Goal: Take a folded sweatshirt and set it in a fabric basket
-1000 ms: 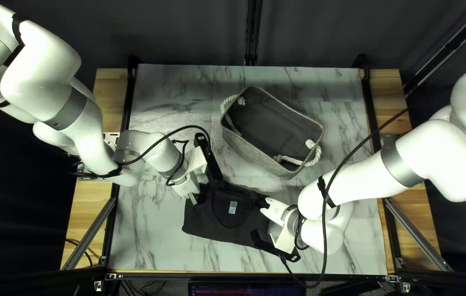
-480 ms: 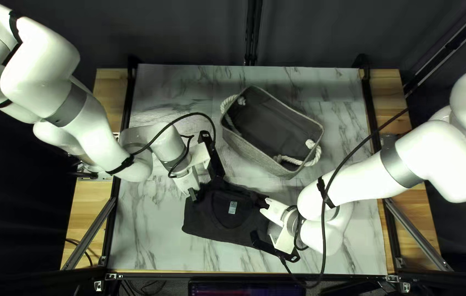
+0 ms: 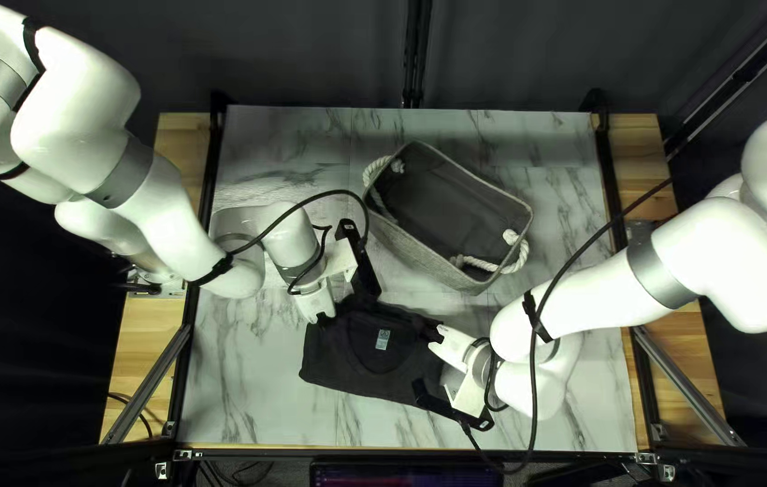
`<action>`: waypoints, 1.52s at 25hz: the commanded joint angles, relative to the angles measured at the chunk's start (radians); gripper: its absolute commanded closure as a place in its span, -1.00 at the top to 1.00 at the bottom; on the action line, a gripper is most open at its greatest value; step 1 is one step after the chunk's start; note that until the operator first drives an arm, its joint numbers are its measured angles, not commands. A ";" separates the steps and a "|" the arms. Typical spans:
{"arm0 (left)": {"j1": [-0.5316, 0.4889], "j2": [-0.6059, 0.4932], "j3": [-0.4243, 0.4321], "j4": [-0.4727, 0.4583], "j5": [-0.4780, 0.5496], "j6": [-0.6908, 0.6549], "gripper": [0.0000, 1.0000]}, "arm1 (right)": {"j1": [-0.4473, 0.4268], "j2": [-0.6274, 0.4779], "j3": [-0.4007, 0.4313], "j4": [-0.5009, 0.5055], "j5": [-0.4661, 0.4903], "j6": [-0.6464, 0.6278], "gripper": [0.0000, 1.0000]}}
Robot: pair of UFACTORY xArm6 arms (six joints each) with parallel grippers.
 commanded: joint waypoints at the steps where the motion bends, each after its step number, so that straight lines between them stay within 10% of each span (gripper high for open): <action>1: -0.015 -0.012 -0.018 0.050 0.025 -0.044 -1.00 | 0.005 -0.001 -0.006 0.014 0.016 -0.001 -1.00; 17: -0.022 -0.067 -0.049 0.128 0.073 -0.066 -1.00 | 0.054 -0.039 -0.003 0.044 0.116 0.028 -1.00; 19: -0.018 -0.031 -0.066 0.094 0.061 -0.031 1.00 | 0.051 -0.037 0.002 0.042 0.109 0.030 -1.00; 38: -0.018 -0.105 -0.023 -0.014 0.037 0.264 1.00 | 0.055 -0.048 0.047 0.013 0.078 0.078 -1.00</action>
